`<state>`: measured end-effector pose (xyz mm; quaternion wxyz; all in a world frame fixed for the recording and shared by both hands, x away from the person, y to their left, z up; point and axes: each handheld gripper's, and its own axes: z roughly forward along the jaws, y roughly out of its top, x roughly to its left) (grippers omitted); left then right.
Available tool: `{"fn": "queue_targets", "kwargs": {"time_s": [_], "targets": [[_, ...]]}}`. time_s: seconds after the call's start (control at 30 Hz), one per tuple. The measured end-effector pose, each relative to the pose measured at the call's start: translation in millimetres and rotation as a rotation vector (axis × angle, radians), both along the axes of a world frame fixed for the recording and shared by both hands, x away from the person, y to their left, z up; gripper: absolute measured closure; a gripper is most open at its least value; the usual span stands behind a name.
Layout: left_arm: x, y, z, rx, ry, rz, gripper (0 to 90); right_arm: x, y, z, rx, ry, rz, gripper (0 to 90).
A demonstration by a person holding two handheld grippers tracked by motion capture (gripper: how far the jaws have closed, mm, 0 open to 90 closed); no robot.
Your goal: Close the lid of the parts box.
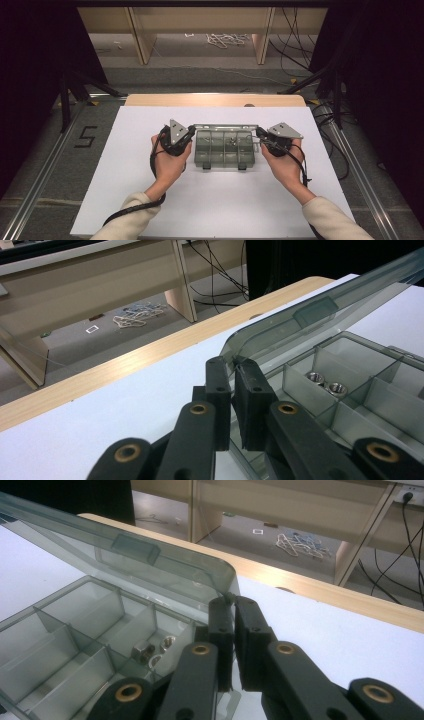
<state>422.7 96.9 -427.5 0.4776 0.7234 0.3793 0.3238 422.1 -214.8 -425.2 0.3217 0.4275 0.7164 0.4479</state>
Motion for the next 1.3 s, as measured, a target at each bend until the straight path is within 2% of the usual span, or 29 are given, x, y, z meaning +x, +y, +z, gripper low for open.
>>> {"fn": "queue_targets", "kwargs": {"time_s": [0.1,0.17,0.3,0.37,0.4,0.63,0.7,0.8,0.9,1.13,1.17,1.2,1.23,1.3], "targets": [[-1.4,-0.1,-0.9,-0.002,0.004,-0.001,84.8,-0.9,-0.3,-0.4,-0.002,0.004,0.004,87.0],[-2.3,0.2,-1.1,0.004,0.004,-0.001,84.8,-0.5,-0.3,-1.3,-0.004,-0.012,0.005,87.0],[-3.8,0.0,-2.1,0.003,0.006,-0.005,84.6,-2.5,-0.3,-2.2,0.001,0.001,0.014,87.0],[-4.7,0.3,-2.8,0.002,0.008,-0.005,84.6,-2.7,-1.5,-2.5,-0.014,-0.014,0.016,87.0],[-4.8,0.4,-3.4,-0.001,0.007,-0.008,84.6,-4.0,-0.8,-2.5,-0.003,0.011,0.02,87.0],[-7.7,1.6,-5.2,-0.003,0.016,-0.014,84.4,-6.2,-2.5,-4.3,-0.015,0.002,0.025,87.0],[-8.8,2.0,-5.8,0.001,0.018,-0.017,84.3,-8.1,-2.3,-5.2,-0.007,0.016,0.027,87.0],[-10.1,2.6,-6.7,0.003,0.02,-0.021,84.5,-8.5,-3.5,-6.9,-0.016,-0.004,0.035,87.0],[-11.4,2.9,-7.3,0.009,0.022,-0.023,84.8,-10.7,-2.7,-7.1,-0.003,0.023,0.034,87.2],[-13.4,3.7,-9.7,0.0,0.032,-0.032,84.8,-12.5,-4.6,-7.9,-0.018,0.006,0.04,87.3],[-14.2,4.4,-9.3,0.011,0.029,-0.027,84.7,-14.1,-4.6,-7.2,-0.009,0.03,0.045,87.2],[-14.7,4.9,-9.4,0.013,0.032,-0.029,84.4,-13.3,-5.3,-7.6,-0.012,0.009,0.044,87.0],[-15.2,5.4,-9.7,0.011,0.035,-0.031,84.0,-14.6,-5.5,-7.0,-0.005,0.024,0.043,86.3],[-16.3,6.3,-10.2,0.004,0.036,-0.034,82.3,-14.9,-7.3,-7.2,-0.001,0.011,0.043,84.8]]}}
